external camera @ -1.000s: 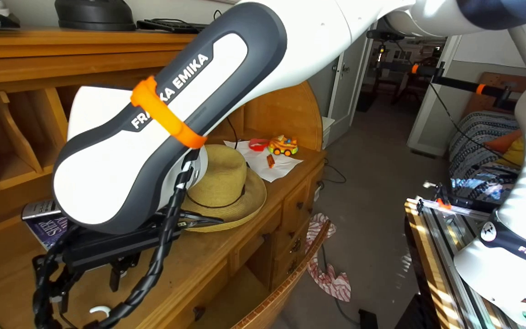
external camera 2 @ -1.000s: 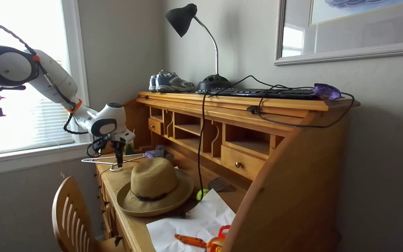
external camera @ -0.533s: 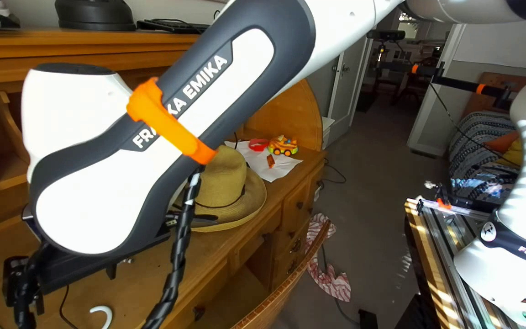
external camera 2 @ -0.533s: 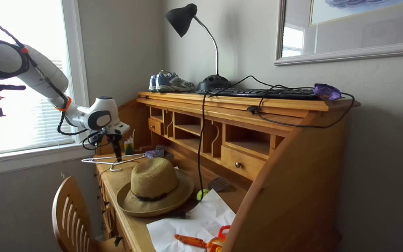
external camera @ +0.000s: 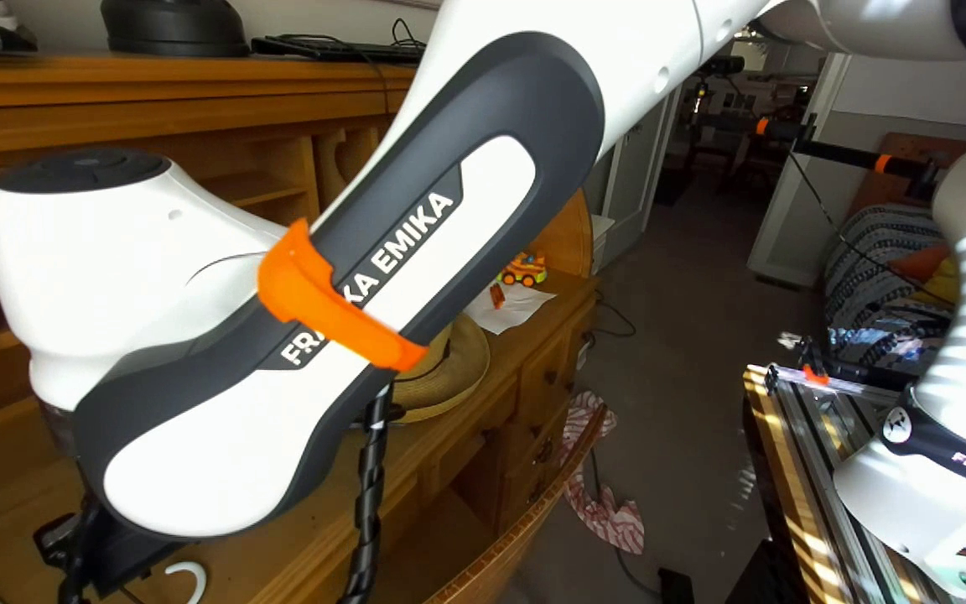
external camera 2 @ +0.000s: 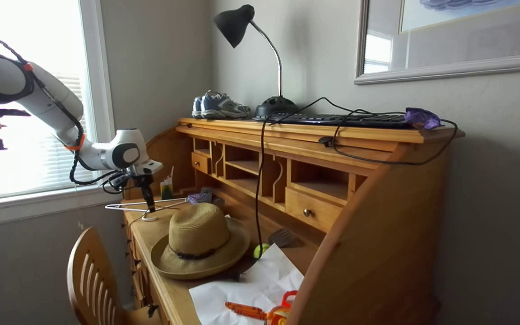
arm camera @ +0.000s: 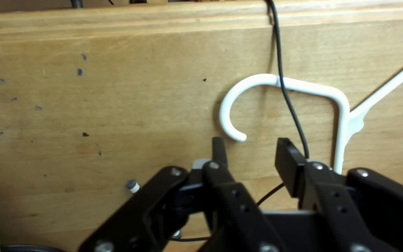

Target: Hang the coat hanger on the chair

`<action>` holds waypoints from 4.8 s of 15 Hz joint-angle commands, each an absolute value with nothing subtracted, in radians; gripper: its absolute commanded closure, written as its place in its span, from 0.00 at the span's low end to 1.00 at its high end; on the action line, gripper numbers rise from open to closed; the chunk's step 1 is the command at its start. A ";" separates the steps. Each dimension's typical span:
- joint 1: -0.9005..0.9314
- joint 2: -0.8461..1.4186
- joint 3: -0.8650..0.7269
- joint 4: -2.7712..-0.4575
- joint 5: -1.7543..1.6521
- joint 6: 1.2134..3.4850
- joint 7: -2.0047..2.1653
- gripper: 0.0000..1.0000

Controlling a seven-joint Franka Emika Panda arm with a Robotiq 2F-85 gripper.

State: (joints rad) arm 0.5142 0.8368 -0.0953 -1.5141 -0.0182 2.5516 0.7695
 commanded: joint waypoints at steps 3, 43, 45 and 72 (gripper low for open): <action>0.515 0.863 -0.080 -1.476 -0.060 2.542 0.783 0.61; 0.335 0.614 -0.098 -1.681 -0.117 2.209 0.742 0.99; 0.326 0.620 -0.126 -1.701 -0.151 2.211 0.767 0.99; 0.282 0.655 0.095 -1.614 0.245 2.255 0.854 0.00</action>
State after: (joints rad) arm 0.2547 0.5861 0.1193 -1.6647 0.2266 2.2138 0.7697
